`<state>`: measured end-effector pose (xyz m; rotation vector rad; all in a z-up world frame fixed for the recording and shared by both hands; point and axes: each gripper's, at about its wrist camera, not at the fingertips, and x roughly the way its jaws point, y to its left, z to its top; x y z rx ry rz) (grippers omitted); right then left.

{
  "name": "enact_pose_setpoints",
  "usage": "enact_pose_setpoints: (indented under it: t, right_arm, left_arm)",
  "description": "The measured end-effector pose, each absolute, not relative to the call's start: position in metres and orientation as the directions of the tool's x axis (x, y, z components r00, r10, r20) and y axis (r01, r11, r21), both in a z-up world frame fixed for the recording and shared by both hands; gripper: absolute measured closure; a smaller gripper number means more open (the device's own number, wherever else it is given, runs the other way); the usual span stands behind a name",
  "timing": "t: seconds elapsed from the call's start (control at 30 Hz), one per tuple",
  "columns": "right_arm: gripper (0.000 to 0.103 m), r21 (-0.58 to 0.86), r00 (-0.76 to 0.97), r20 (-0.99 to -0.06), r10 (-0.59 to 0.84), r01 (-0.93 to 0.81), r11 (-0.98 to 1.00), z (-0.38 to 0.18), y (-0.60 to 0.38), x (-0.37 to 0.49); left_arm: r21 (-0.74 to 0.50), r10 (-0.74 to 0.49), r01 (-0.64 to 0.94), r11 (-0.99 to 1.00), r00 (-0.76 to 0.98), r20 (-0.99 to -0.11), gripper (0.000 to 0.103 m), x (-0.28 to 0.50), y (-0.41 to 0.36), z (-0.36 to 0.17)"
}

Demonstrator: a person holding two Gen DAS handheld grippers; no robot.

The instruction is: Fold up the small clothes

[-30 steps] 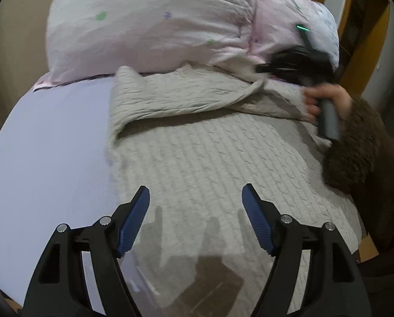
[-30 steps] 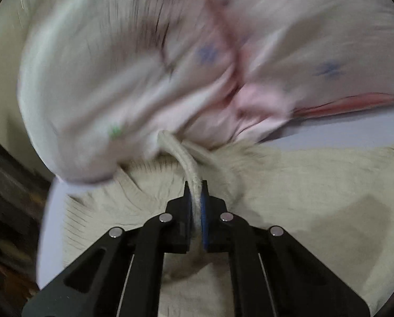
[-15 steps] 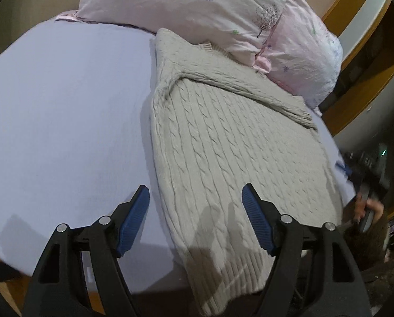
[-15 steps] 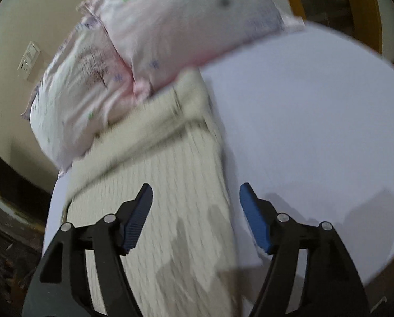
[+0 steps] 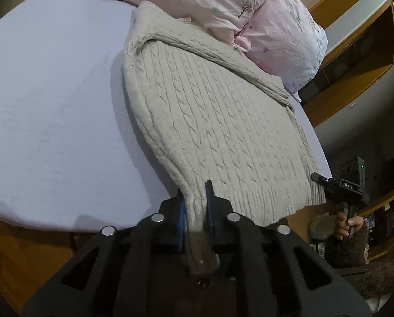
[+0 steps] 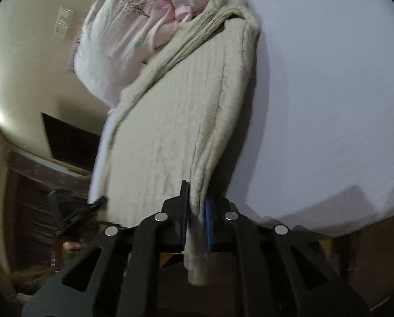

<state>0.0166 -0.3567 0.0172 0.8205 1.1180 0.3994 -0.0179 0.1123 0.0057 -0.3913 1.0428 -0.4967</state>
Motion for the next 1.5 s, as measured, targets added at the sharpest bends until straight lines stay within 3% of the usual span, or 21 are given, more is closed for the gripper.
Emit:
enact_pose_setpoints:
  t: [0.13, 0.3, 0.4, 0.5, 0.6, 0.63, 0.7, 0.77, 0.8, 0.87, 0.9, 1.03, 1.13, 1.2, 1.3, 1.43, 1.5]
  right_arm:
    - [0.094, 0.829, 0.513, -0.485, 0.708, 0.013, 0.559, 0.046, -0.364, 0.028]
    - [0.096, 0.852, 0.681, -0.319, 0.659, -0.099, 0.515, 0.096, -0.389, 0.09]
    - [0.096, 0.856, 0.753, -0.288, 0.592, -0.075, 0.512, 0.095, -0.404, 0.151]
    - [0.096, 0.872, 0.792, -0.333, 0.511, 0.052, 0.487, 0.068, -0.415, 0.214]
    - [0.09, 0.832, 0.777, -0.478, 0.41, 0.251, 0.494, 0.03, -0.419, 0.259]
    - [0.087, 0.822, 0.754, -0.519, 0.402, 0.312, 0.477, 0.016, -0.418, 0.269]
    - [0.069, 0.834, 0.761, -0.517, 0.391, 0.345, 0.432, 0.002, -0.419, 0.275]
    - [0.042, 0.846, 0.796, -0.479, 0.37, 0.305, 0.438, 0.005, -0.421, 0.27]
    - [0.037, 0.832, 0.822, -0.469, 0.324, 0.288, 0.474, 0.013, -0.423, 0.262]
    - [0.035, 0.805, 0.851, -0.45, 0.271, 0.255, 0.536, 0.024, -0.425, 0.249]
    - [0.035, 0.795, 0.849, -0.453, 0.272, 0.247, 0.554, 0.026, -0.424, 0.253]
    - [0.032, 0.752, 0.845, -0.461, 0.271, 0.209, 0.625, 0.038, -0.417, 0.255]
    - [0.03, 0.743, 0.839, -0.457, 0.295, 0.178, 0.645, 0.042, -0.407, 0.264]
    - [0.03, 0.731, 0.831, -0.466, 0.304, 0.168, 0.661, 0.043, -0.402, 0.267]
    - [0.028, 0.73, 0.825, -0.466, 0.32, 0.154, 0.666, 0.042, -0.399, 0.267]
    - [0.027, 0.736, 0.818, -0.46, 0.344, 0.135, 0.663, 0.041, -0.397, 0.269]
    - [0.027, 0.742, 0.815, -0.454, 0.359, 0.123, 0.66, 0.042, -0.397, 0.27]
  left_arm:
    - [-0.557, -0.6, 0.238, 0.796, 0.435, -0.672, 0.093, -0.007, 0.118, 0.023]
    - [-0.482, -0.55, 0.286, 0.828, 0.58, -0.601, 0.093, 0.053, 0.13, 0.079]
    - [-0.483, -0.504, 0.228, 0.845, 0.64, -0.579, 0.093, 0.119, 0.136, 0.092]
    - [-0.48, -0.431, 0.127, 0.868, 0.672, -0.602, 0.093, 0.194, 0.136, 0.084]
    - [-0.502, -0.405, 0.012, 0.865, 0.608, -0.683, 0.093, 0.26, 0.134, 0.053]
    - [-0.526, -0.424, -0.013, 0.85, 0.576, -0.699, 0.092, 0.269, 0.135, 0.045]
    - [-0.577, -0.458, -0.058, 0.815, 0.546, -0.701, 0.091, 0.283, 0.14, 0.034]
    - [-0.632, -0.503, -0.03, 0.775, 0.576, -0.644, 0.078, 0.276, 0.149, 0.038]
    - [-0.656, -0.526, -0.012, 0.755, 0.587, -0.616, 0.071, 0.273, 0.155, 0.041]
    - [-0.62, -0.46, -0.027, 0.785, 0.644, -0.611, 0.017, 0.261, 0.165, 0.052]
    - [-0.586, -0.414, -0.032, 0.81, 0.676, -0.609, 0.015, 0.252, 0.168, 0.059]
    - [-0.552, -0.43, 0.023, 0.833, 0.655, -0.621, 0.015, 0.233, 0.17, 0.062]
    - [-0.515, -0.438, 0.034, 0.857, 0.575, -0.691, 0.016, 0.229, 0.156, 0.043]
    - [-0.513, -0.456, 0.034, 0.857, 0.513, -0.728, 0.022, 0.23, 0.144, 0.024]
    - [-0.516, -0.463, 0.043, 0.856, 0.511, -0.725, 0.039, 0.224, 0.135, 0.015]
    - [-0.623, -0.524, -0.045, 0.781, 0.495, -0.693, 0.08, 0.227, 0.132, -0.001]
    - [-0.708, -0.577, -0.085, 0.701, 0.515, -0.634, 0.086, 0.229, 0.137, -0.006]
